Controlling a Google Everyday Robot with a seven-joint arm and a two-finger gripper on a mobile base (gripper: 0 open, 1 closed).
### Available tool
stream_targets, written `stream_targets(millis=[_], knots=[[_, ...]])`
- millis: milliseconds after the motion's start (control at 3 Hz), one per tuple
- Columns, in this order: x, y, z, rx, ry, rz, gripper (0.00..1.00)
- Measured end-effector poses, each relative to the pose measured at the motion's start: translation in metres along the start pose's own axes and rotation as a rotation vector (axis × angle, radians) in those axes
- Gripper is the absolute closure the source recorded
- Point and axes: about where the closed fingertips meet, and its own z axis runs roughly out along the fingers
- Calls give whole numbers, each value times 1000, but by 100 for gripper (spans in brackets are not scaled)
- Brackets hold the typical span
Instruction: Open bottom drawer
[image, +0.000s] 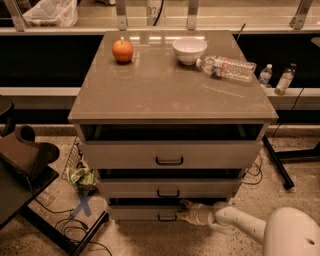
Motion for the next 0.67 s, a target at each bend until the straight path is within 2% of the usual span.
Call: stream_targets(millis=[333,667], knots=[[-4,-2,-4,0,0,0,95],[-5,-2,-5,0,0,0,100]])
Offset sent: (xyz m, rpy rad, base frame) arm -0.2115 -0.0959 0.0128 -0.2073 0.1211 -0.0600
